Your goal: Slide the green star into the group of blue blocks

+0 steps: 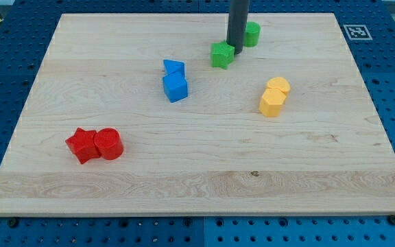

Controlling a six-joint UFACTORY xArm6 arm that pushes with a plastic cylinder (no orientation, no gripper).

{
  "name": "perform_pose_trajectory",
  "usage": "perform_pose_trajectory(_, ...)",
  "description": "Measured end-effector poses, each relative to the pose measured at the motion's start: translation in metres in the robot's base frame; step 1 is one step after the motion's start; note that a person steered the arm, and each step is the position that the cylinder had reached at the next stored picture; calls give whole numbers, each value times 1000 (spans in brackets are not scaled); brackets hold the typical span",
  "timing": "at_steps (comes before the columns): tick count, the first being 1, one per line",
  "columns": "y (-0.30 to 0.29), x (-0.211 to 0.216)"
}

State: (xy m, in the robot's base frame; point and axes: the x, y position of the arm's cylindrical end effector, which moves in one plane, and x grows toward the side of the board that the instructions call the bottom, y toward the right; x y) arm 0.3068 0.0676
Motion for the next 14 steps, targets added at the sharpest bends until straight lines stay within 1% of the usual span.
perform_pose_trajectory(1, 0, -3)
perform_pose_trajectory(2, 0, -26)
perform_pose_trajectory(5, -16, -27)
perform_pose_trajectory(6, -15, -9)
perform_pose_trajectory(9, -27, 8)
perform_pose_trajectory(11, 9, 13)
perform_pose_trajectory(12, 6, 26)
perform_pose_trajectory(14, -8, 29)
